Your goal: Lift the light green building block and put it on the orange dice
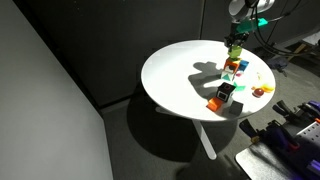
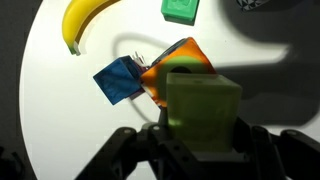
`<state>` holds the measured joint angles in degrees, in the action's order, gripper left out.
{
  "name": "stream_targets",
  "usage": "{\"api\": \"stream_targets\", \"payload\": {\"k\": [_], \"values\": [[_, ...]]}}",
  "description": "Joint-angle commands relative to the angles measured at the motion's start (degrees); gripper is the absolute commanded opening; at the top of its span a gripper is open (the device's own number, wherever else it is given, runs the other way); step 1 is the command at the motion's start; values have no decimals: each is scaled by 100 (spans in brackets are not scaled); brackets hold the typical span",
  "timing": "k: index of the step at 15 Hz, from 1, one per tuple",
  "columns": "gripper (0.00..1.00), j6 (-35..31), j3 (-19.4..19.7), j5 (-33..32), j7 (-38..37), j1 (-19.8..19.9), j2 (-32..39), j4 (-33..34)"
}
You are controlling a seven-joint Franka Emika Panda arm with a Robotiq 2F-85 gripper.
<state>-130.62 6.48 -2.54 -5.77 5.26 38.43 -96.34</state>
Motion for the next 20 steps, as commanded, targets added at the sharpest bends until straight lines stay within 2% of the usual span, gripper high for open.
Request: {"api": "stream_targets", "payload": {"k": [1,11,20], "values": [[29,331,-9,77,71,86,130,303],[29,277,-137,349,279,270,268,329],[29,213,-126,415,356,262,278,340]]}}
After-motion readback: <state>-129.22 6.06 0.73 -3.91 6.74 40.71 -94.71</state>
